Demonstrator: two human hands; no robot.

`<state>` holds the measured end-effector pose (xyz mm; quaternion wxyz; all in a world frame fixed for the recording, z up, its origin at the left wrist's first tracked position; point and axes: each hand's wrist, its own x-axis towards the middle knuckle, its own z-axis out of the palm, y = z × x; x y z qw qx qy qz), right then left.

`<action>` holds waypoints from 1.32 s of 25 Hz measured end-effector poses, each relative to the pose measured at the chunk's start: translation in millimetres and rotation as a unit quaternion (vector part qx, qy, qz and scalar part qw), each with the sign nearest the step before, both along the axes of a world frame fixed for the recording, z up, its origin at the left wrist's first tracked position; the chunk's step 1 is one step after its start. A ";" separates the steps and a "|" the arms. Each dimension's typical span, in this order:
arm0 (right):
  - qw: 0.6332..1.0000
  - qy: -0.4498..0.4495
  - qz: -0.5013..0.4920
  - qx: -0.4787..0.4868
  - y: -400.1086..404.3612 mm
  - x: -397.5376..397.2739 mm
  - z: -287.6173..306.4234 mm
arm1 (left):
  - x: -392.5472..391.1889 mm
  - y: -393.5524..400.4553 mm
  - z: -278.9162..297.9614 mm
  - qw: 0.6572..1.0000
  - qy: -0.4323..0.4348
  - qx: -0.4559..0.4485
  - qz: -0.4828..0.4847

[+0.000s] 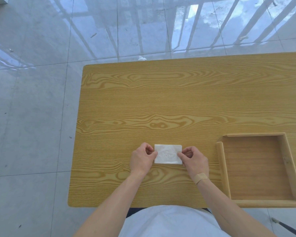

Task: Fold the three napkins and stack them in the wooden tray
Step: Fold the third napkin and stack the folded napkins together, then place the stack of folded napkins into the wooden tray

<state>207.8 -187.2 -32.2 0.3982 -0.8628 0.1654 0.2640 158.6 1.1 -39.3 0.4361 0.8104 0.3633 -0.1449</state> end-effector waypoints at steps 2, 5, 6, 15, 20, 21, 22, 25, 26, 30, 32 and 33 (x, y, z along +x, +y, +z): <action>1.000 0.002 0.013 -0.008 0.6 1.5 0.4 | 0.4 -0.7 2.0 1.000 0.000 0.012 -0.014; 0.997 -0.044 0.052 -0.034 -0.4 0.4 1.1 | 3.2 2.9 5.5 0.999 -0.028 0.031 -0.033; 0.992 -0.076 0.080 -0.054 -1.1 -0.4 1.0 | 5.0 5.5 5.8 0.996 -0.041 0.052 -0.059; 0.919 -0.133 0.316 -0.197 2.9 13.3 -1.2 | 25.8 6.8 13.0 0.934 0.008 0.183 -0.305; 0.923 -0.111 0.313 -0.197 12.1 17.8 2.7 | 32.4 -2.3 15.6 0.938 0.036 0.181 -0.294; 0.921 -0.109 0.315 -0.200 13.7 20.3 3.8 | 33.7 -3.6 16.1 0.937 0.038 0.180 -0.296; 0.919 -0.109 0.321 -0.202 15.5 22.4 5.1 | 34.2 -4.5 16.8 0.936 0.041 0.179 -0.300; 0.916 -0.102 0.337 -0.190 19.2 26.0 8.0 | 33.8 -6.6 19.2 0.939 0.057 0.159 -0.298; 0.920 -0.097 0.335 -0.181 19.7 25.8 7.8 | 33.1 -6.6 19.6 0.945 0.058 0.145 -0.286; 0.922 -0.088 0.334 -0.174 14.3 22.9 5.6 | 26.4 -5.5 20.8 0.964 0.034 0.092 -0.248; 0.923 -0.090 0.331 -0.173 10.6 20.8 5.2 | 21.9 -5.5 21.1 0.963 0.031 0.088 -0.252; 0.926 -0.091 0.328 -0.165 8.2 19.7 5.9 | 20.0 -6.9 21.9 0.962 0.030 0.092 -0.255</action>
